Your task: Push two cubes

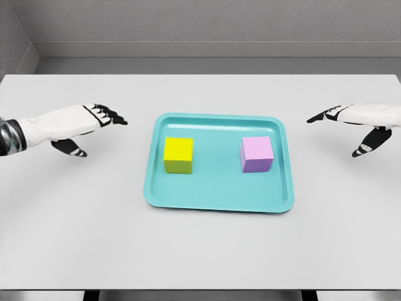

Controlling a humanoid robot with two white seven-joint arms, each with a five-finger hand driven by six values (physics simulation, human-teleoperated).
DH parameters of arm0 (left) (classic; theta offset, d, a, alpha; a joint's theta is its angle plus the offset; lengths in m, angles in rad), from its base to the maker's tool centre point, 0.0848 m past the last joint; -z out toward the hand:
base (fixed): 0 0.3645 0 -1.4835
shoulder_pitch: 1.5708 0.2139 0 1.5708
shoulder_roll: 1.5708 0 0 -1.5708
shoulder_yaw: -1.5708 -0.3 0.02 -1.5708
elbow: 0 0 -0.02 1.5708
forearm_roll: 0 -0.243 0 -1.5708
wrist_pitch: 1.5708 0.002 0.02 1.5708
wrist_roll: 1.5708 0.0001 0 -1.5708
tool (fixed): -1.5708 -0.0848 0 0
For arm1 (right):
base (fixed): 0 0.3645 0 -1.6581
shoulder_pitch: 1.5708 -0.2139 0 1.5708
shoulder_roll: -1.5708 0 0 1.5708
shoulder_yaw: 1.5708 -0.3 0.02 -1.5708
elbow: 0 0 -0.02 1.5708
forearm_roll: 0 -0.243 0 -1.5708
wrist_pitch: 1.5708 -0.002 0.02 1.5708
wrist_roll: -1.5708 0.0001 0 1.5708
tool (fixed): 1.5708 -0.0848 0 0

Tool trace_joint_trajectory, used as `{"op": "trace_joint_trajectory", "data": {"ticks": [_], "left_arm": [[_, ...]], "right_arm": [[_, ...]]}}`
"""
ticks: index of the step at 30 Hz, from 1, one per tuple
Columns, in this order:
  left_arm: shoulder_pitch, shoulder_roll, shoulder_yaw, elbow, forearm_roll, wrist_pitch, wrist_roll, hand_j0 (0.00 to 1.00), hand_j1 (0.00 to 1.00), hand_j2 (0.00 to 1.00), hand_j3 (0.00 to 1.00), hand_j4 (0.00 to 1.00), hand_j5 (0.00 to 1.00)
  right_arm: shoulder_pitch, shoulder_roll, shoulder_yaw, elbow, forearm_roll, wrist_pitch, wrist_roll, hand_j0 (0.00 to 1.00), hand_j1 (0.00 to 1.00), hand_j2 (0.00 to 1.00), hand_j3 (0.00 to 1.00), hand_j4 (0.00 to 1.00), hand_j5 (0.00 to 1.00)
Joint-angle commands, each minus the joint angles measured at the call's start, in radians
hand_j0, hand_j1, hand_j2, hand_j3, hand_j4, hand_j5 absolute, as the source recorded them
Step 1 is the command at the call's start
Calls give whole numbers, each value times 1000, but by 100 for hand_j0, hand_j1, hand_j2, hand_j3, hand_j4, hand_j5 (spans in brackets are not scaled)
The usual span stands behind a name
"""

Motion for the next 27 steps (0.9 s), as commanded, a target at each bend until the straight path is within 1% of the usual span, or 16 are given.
{"op": "trace_joint_trajectory", "data": {"ticks": [1, 3, 4, 5, 6, 8, 10, 11, 12, 13, 14, 16, 17, 20, 23, 27], "left_arm": [[-2, -3, -7, -13, -7, 2, -8, 90, 90, 90, 90, 90, 90], [-11, 5, -9, -52, -6, 2, -30, 89, 89, 89, 89, 89, 89], [-12, 12, -7, -104, -6, 2, -34, 89, 89, 89, 89, 89, 89], [-15, 6, 4, -123, -6, 2, -30, 91, 91, 91, 91, 91, 91], [-34, 9, -1, -147, -7, 2, -28, 91, 91, 91, 91, 91, 91], [-32, 20, -6, -204, -7, 2, -39, 78, 78, 78, 78, 78, 78], [-31, 20, -6, -233, -7, 2, -122, 67, 67, 67, 67, 67, 67], [-31, 22, -7, -232, -9, 2, -130, 57, 57, 57, 57, 57, 57], [-29, 22, -6, -232, -13, 2, -130, 57, 57, 57, 57, 57, 57], [-29, 20, -7, -227, -27, 2, -130, 57, 57, 57, 57, 57, 57], [-29, 20, -7, -224, -47, 2, -130, 57, 57, 57, 57, 57, 57], [-32, 2, -6, -218, -99, 2, -130, 57, 57, 57, 57, 57, 57], [-32, -10, -7, -218, -102, 2, -130, 57, 57, 57, 57, 57, 57], [-32, -78, -44, -215, -102, 2, -130, 59, 59, 59, 59, 59, 59], [-32, -112, -47, -189, -102, 2, -130, 58, 58, 58, 58, 58, 58], [-38, -116, -47, -148, -101, 2, -130, 58, 58, 58, 58, 58, 58]], "right_arm": [[0, -1, 0, 0, -5, 3, 0, 100, 100, 100, 100, 100, 100], [-2, -1, 1, -2, -5, 3, 0, 100, 100, 100, 100, 100, 100], [-3, -1, 3, -11, -5, 3, 0, 100, 100, 100, 100, 100, 100], [-5, -1, 6, -9, -5, 3, 0, 100, 100, 100, 100, 100, 100], [-9, -2, 6, -2, -7, 3, 0, 100, 100, 100, 100, 100, 100], [-8, -2, 6, 6, -4, 3, 0, 100, 100, 100, 100, 100, 100], [-9, 1, 6, 4, -4, 3, 0, 100, 100, 100, 100, 100, 100], [-8, 1, 11, 6, -2, 3, 0, 100, 100, 100, 100, 100, 100], [-6, -1, 11, 6, -2, 3, 0, 96, 96, 96, 96, 96, 96], [-6, -1, 11, 6, -1, 3, 0, 82, 82, 82, 82, 82, 82], [-6, -1, 12, 0, 1, 3, 0, 60, 60, 60, 60, 60, 60], [-9, -2, 15, -3, 5, 3, 0, 24, 24, 24, 24, 24, 24], [-12, -4, 14, -3, 4, 3, 0, 16, 16, 16, 16, 16, 16], [-20, 4, 12, -8, 7, 3, 0, 16, 16, 16, 16, 16, 16], [-31, 60, 14, -19, 37, 3, 0, 15, 15, 15, 15, 15, 15], [-121, 132, 146, -19, 85, 3, 0, 15, 15, 15, 15, 15, 15]]}}
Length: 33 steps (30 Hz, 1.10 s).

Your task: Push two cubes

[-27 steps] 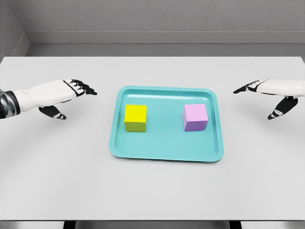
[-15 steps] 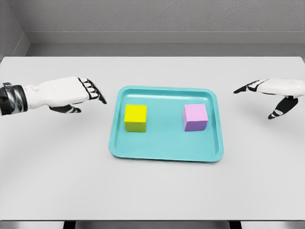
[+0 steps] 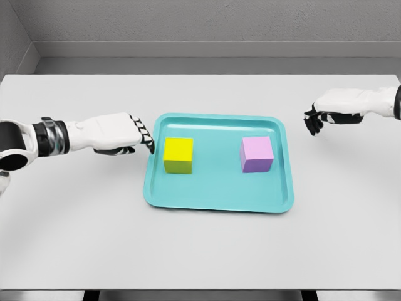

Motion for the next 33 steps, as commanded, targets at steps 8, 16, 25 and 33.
{"op": "trace_joint_trajectory", "data": {"ticks": [8, 16, 25, 33], "left_arm": [[0, -10, 0, 8, 13, 3, 0, 58, 58, 58, 58, 58, 58], [-2, -23, -3, 29, 12, 3, 0, 58, 58, 58, 58, 58, 58], [-2, -36, -6, 69, 7, 3, 0, 58, 58, 58, 58, 58, 58], [-9, -42, -6, 75, 4, 3, 0, 58, 58, 58, 58, 58, 58]], "right_arm": [[-29, 35, 129, -51, 41, 1, 0, 13, 13, 13, 13, 13, 13], [-45, 36, 169, -65, 43, 1, 0, 13, 13, 13, 13, 13, 13], [-54, 59, 192, -65, 46, 1, 0, 13, 13, 13, 13, 13, 13], [-60, 67, 202, -71, 46, 1, 0, 13, 13, 13, 13, 13, 13]]}}
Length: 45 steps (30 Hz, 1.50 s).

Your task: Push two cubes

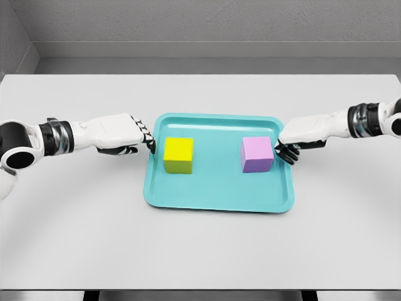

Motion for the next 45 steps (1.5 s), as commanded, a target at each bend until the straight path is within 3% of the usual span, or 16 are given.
{"op": "trace_joint_trajectory", "data": {"ticks": [1, 30, 36, 40, 45], "left_arm": [[-2, -18, -2, 20, 2, 2, 0, 58, 58, 58, 58, 58, 58], [-6, -78, -22, 17, 1, 2, 0, 57, 57, 57, 57, 57, 57], [-5, -51, -13, 17, 4, 2, 0, 57, 57, 57, 57, 57, 57], [-6, -37, -9, 26, 5, 2, 0, 57, 57, 57, 57, 57, 57], [-8, -78, -10, 58, 1, 2, 0, 56, 56, 56, 56, 56, 56]], "right_arm": [[0, 3, 3, -2, -5, 2, 0, 13, 13, 13, 13, 13, 13], [-20, 28, 23, -10, -6, 2, 0, 13, 13, 13, 13, 13, 13], [-21, 17, 23, -10, -7, 2, 0, 13, 13, 13, 13, 13, 13], [-21, 9, 22, 3, -7, 2, 0, 14, 14, 14, 14, 14, 14], [-21, 20, 22, 66, 26, 2, 0, 13, 13, 13, 13, 13, 13]]}}
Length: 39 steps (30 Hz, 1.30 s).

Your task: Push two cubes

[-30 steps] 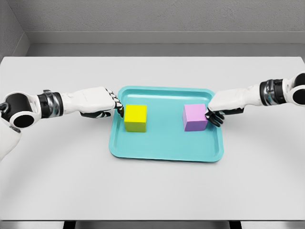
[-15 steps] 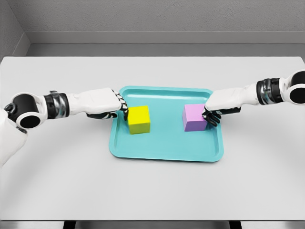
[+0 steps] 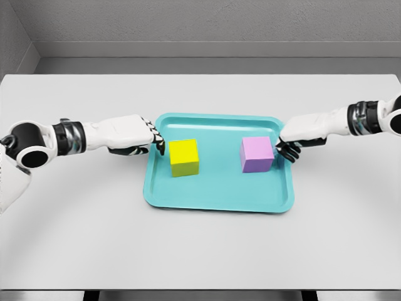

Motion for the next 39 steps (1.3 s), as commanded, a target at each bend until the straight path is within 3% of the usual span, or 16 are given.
{"op": "trace_joint_trajectory", "data": {"ticks": [1, 18, 22, 27, 36, 39], "left_arm": [[0, -21, 1, 13, 4, 3, 0, 55, 55, 55, 55, 55, 55], [-12, -76, -5, 25, 7, 3, 0, 54, 54, 54, 54, 54, 54], [-2, -27, 3, -15, 14, 3, 0, 54, 54, 54, 54, 54, 54], [17, -34, -1, -56, 19, 3, 0, 54, 54, 54, 54, 54, 54], [37, -86, -10, -41, 14, 3, 0, 54, 54, 54, 54, 54, 54], [35, -91, -7, 8, 16, 3, 0, 54, 54, 54, 54, 54, 54]], "right_arm": [[0, 4, -1, 19, 17, 2, 0, 14, 14, 14, 14, 14, 14], [2, 59, 39, 51, 67, 2, 0, 13, 13, 13, 13, 13, 13], [2, 67, 42, 46, 67, 2, 0, 13, 13, 13, 13, 13, 13], [2, 68, 42, 40, 69, 2, 0, 13, 13, 13, 13, 13, 13], [-8, 78, 42, 34, 73, 2, 0, 13, 13, 13, 13, 13, 13], [-9, 76, 42, 26, 73, 2, 0, 13, 13, 13, 13, 13, 13]]}}
